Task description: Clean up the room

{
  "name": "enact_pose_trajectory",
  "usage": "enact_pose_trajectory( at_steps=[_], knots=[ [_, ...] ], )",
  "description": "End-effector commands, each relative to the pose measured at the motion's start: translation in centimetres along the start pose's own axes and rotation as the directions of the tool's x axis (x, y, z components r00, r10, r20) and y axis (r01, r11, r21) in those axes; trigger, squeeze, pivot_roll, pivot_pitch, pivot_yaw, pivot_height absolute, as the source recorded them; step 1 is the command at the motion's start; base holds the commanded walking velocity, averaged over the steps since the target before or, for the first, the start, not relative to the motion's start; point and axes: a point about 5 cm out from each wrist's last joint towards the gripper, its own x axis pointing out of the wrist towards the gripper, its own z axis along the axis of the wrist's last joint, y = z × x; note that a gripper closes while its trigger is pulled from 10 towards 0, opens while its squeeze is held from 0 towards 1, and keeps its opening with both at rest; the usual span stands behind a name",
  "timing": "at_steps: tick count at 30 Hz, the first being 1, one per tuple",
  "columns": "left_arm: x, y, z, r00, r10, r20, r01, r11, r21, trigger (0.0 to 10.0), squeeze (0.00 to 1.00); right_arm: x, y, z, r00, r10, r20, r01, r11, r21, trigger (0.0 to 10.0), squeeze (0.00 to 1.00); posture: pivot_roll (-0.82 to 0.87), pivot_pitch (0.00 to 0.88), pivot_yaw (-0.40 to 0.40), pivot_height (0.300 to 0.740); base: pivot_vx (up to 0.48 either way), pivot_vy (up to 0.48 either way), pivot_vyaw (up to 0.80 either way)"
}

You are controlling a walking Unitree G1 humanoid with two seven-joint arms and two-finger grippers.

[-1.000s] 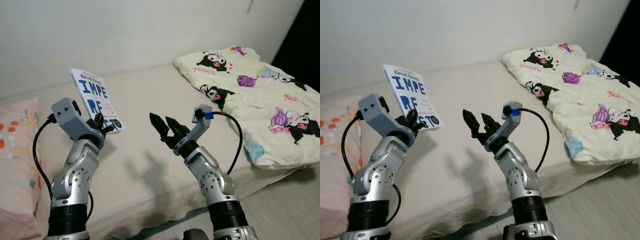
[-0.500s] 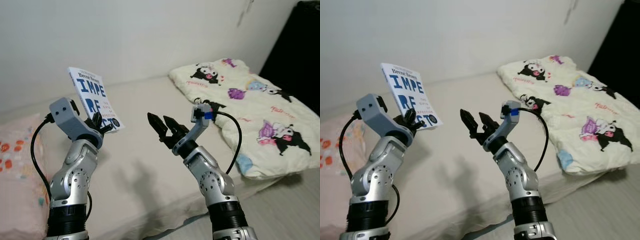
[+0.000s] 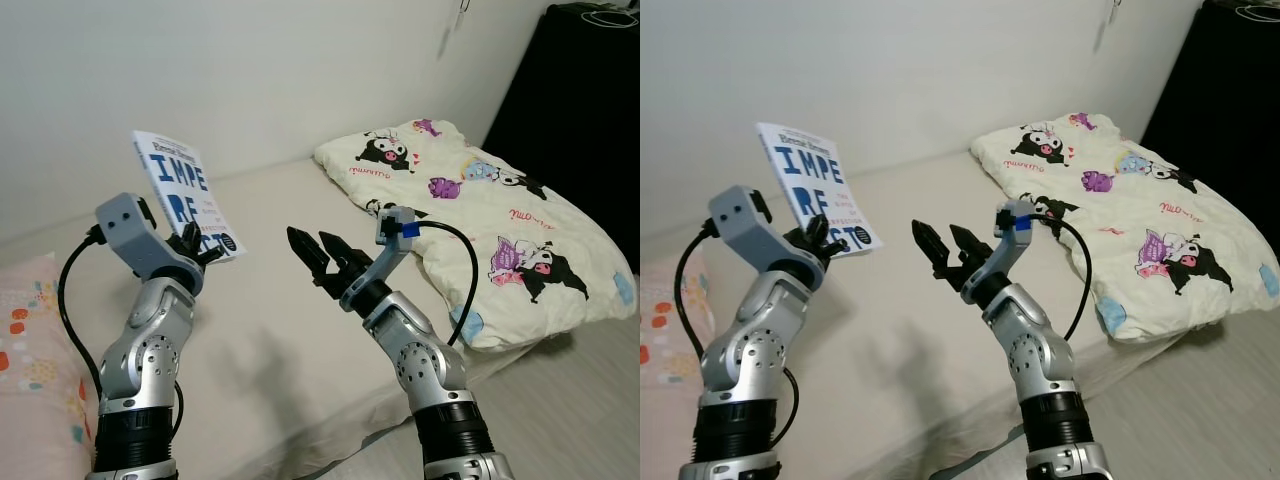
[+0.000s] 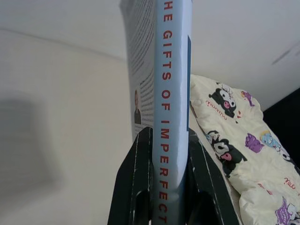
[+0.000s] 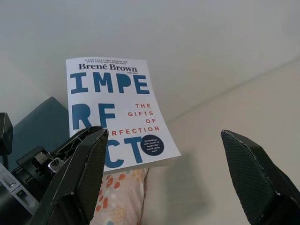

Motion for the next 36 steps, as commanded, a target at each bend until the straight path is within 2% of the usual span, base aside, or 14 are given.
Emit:
enact_pose_trajectory(
  at_steps=[1, 17, 18, 22, 23, 24, 25, 26, 27, 28, 31, 34, 35, 36],
  knots=[
    [0.0, -0.2, 0.3, 1.000, -0.007, 0.026, 0.007, 1.000, -0.001, 10.0, 0.00, -0.3, 0.0, -0.2, 1.000, 0.003, -0.004, -0.003, 1.000, 0.006, 10.0, 0.00, -0.04, 0.111, -0.024, 0.740, 0.000, 0.000, 0.00],
    [-0.1, -0.4, 0.5, 0.999, -0.037, 0.038, 0.037, 0.999, 0.002, 10.0, 0.00, -0.3, 0.1, -0.4, 1.000, 0.009, -0.017, -0.009, 1.000, -0.004, 10.0, 0.00, -0.04, 0.109, -0.023, 0.740, 0.000, 0.000, 0.00],
    [-0.2, -0.5, 0.4, 0.999, -0.033, 0.034, 0.033, 0.999, 0.006, 10.0, 0.00, -0.4, -0.8, -0.7, 0.997, -0.063, -0.040, 0.063, 0.998, -0.016, 10.0, 0.00, -0.04, 0.109, -0.023, 0.740, 0.000, 0.000, 0.00],
    [-0.1, -0.4, 0.3, 0.999, -0.029, 0.033, 0.029, 1.000, 0.008, 10.0, 0.00, -0.4, -1.2, -0.9, 0.994, -0.098, -0.052, 0.097, 0.995, -0.025, 10.0, 0.00, -0.04, 0.109, -0.023, 0.740, 0.000, 0.000, 0.00],
    [-0.1, -0.8, 0.3, 0.999, -0.035, 0.017, 0.036, 0.999, -0.023, 10.0, 0.00, -0.5, -1.9, -1.0, 0.990, -0.131, -0.045, 0.132, 0.991, 0.026, 10.0, 0.00, -0.04, 0.110, -0.021, 0.740, 0.000, 0.000, 0.00],
    [-0.1, -1.1, 0.1, 0.999, -0.035, -0.011, 0.034, 0.996, -0.086, 10.0, 0.00, -0.3, -1.8, -0.9, 0.992, -0.119, -0.033, 0.121, 0.990, 0.079, 10.0, 0.51, -0.04, 0.110, -0.018, 0.740, 0.000, 0.000, 0.00],
    [-0.1, -1.2, 0.0, 0.999, -0.036, -0.032, 0.032, 0.991, -0.130, 10.0, 0.00, -0.2, -1.6, -0.9, 0.994, -0.109, -0.025, 0.112, 0.987, 0.113, 10.0, 0.51, -0.04, 0.110, -0.018, 0.740, 0.000, 0.000, 0.00],
    [-0.1, -1.4, -0.1, 0.998, -0.038, -0.053, 0.028, 0.984, -0.175, 10.0, 0.00, -0.1, -1.4, -0.8, 0.996, -0.092, -0.016, 0.093, 0.982, 0.163, 10.0, 0.98, -0.04, 0.111, -0.016, 0.740, 0.000, 0.000, 0.00],
    [-0.1, -1.4, -0.1, 0.998, -0.038, -0.053, 0.028, 0.984, -0.175, 10.0, 0.00, -0.1, -1.4, -0.8, 0.996, -0.092, -0.016, 0.093, 0.982, 0.163, 10.0, 0.98, -0.04, 0.111, -0.016, 0.740, 0.000, 0.000, 0.00],
    [-0.2, -1.7, -0.2, 0.997, -0.036, -0.070, 0.020, 0.974, -0.225, 10.0, 0.00, 0.1, -1.2, -0.7, 0.997, -0.076, 0.000, 0.074, 0.974, 0.212, 10.0, 1.00, -0.04, 0.111, -0.016, 0.740, 0.000, 0.000, 0.00],
    [-0.2, -1.9, -0.4, 0.995, -0.034, -0.098, 0.006, 0.962, -0.273, 10.0, 0.00, 0.3, -1.0, -0.6, 0.998, -0.057, 0.015, 0.051, 0.961, 0.271, 10.0, 1.00, -0.04, 0.112, -0.014, 0.740, 0.000, 0.000, 0.00],
    [-0.8, -3.4, -1.4, 0.979, -0.067, -0.193, -0.029, 0.888, -0.458, 10.0, 0.00, 1.1, -0.6, -0.4, 0.999, -0.014, 0.042, -0.003, 0.924, 0.383, 10.0, 1.00, -0.03, 0.115, -0.014, 0.740, 0.000, 0.000, 0.00],
    [-0.8, -3.4, -1.4, 0.979, -0.067, -0.193, -0.029, 0.888, -0.458, 10.0, 0.00, 1.1, -0.6, -0.4, 0.999, -0.014, 0.042, -0.003, 0.924, 0.383, 10.0, 1.00, -0.03, 0.115, -0.014, 0.740, 0.000, 0.000, 0.00],
    [-1.2, -4.1, -1.9, 0.970, -0.096, -0.224, -0.028, 0.869, -0.493, 10.0, 0.00, 1.4, -0.4, -0.3, 0.999, -0.001, 0.041, -0.015, 0.924, 0.381, 10.0, 1.00, -0.03, 0.118, -0.017, 0.740, 0.000, 0.000, 0.00]
  ],
)
